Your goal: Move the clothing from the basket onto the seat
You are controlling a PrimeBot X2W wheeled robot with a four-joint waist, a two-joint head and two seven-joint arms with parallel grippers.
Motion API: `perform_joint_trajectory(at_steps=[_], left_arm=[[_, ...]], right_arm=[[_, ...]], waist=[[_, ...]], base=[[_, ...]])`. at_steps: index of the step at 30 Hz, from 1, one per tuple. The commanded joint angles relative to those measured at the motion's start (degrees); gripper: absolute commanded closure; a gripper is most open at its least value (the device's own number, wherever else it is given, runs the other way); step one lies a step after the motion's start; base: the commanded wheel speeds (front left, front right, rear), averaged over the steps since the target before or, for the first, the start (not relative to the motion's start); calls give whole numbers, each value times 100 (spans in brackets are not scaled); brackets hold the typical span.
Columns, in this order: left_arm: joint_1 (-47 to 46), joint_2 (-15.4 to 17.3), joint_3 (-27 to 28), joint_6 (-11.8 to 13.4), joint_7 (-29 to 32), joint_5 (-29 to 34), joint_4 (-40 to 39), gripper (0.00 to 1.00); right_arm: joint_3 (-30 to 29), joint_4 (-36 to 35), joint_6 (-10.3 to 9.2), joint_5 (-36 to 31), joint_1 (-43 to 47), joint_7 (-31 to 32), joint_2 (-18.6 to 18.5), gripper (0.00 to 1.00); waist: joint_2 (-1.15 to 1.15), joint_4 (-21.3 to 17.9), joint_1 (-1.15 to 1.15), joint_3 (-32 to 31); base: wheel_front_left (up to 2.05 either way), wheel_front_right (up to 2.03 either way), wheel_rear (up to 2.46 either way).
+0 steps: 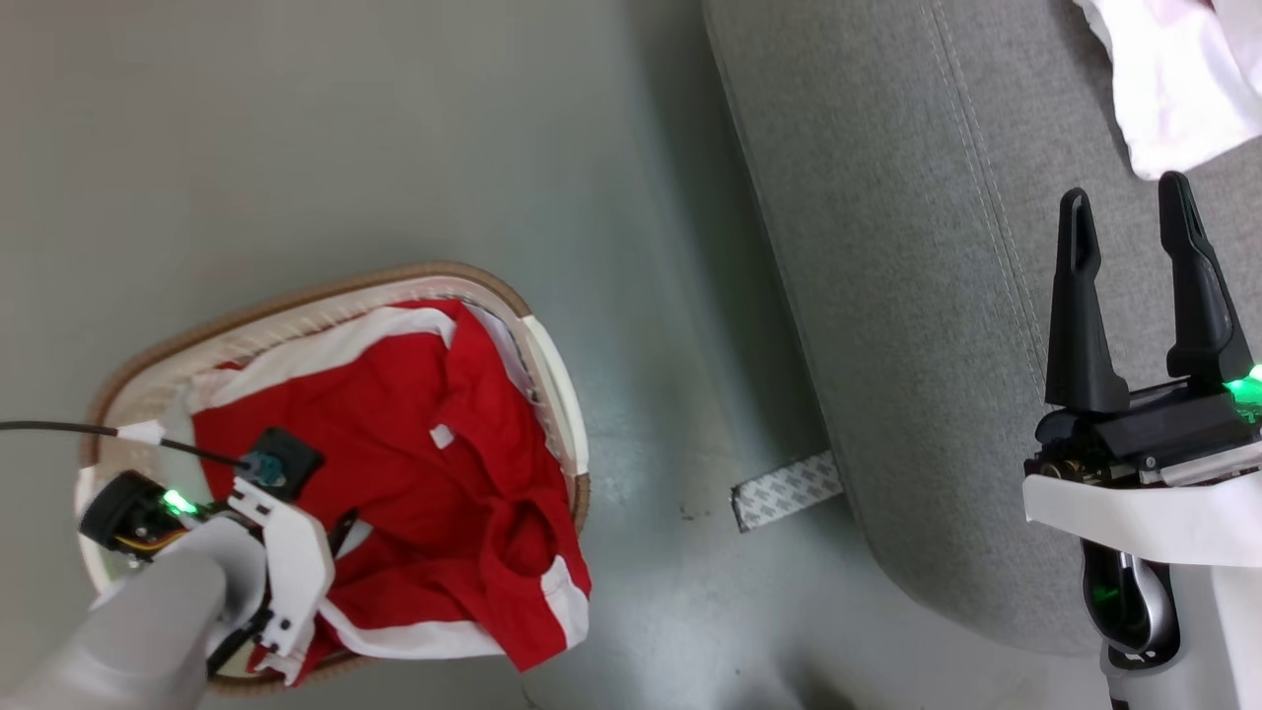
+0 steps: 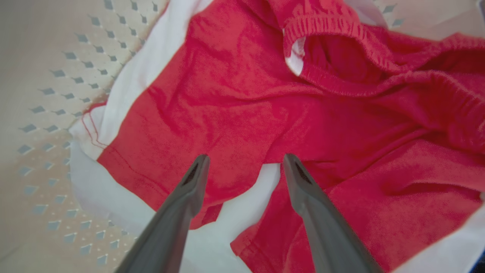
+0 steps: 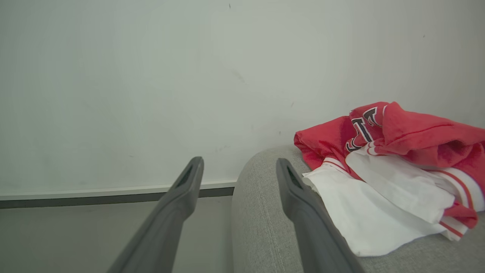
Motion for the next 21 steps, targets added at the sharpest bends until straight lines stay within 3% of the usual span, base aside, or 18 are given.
perform_joint_trajectory(at_steps=[1,11,21], left_arm=[[-139,118,-140,11,27,-106,66,0],[-505,506,-1132,11,276,-259,346,0],[-753,616,-1434,11,232,-296,724,0]], right_arm=[[12,-54,-13,100,-100,2,-1,0],[161,-233,-13,358,-126,2,-1,0],[289,-284,-13,494,-90,2,0,0]], waist=[[0,-196,-1,244],[0,-543,-1,712],[0,-755,-1,941]], base=[[0,0,0],[0,0,0],[0,0,0]])
